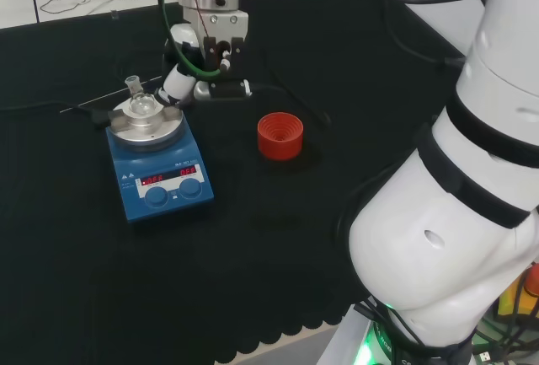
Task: Turn on the heater.
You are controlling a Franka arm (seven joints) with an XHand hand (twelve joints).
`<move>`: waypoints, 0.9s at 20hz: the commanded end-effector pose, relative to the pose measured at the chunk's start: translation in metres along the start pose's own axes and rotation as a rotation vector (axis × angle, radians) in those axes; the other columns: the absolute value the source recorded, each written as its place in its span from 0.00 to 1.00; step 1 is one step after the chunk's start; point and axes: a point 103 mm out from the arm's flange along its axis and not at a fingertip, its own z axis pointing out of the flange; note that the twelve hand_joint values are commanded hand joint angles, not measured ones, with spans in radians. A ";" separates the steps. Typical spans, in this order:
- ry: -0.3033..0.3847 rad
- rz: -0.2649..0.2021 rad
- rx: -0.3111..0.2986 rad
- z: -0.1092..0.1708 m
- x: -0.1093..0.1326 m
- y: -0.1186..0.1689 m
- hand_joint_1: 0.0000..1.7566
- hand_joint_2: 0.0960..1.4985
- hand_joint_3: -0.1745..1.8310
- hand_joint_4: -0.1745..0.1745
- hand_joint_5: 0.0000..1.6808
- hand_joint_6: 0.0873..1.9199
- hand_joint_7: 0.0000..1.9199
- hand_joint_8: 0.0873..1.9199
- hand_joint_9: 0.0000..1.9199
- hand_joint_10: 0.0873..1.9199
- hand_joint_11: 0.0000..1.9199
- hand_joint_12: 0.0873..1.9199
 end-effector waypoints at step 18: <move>-0.115 0.012 0.298 0.056 0.001 -0.041 0.69 0.47 0.45 0.12 0.30 0.33 0.74 0.65 0.84 0.59 0.75 0.49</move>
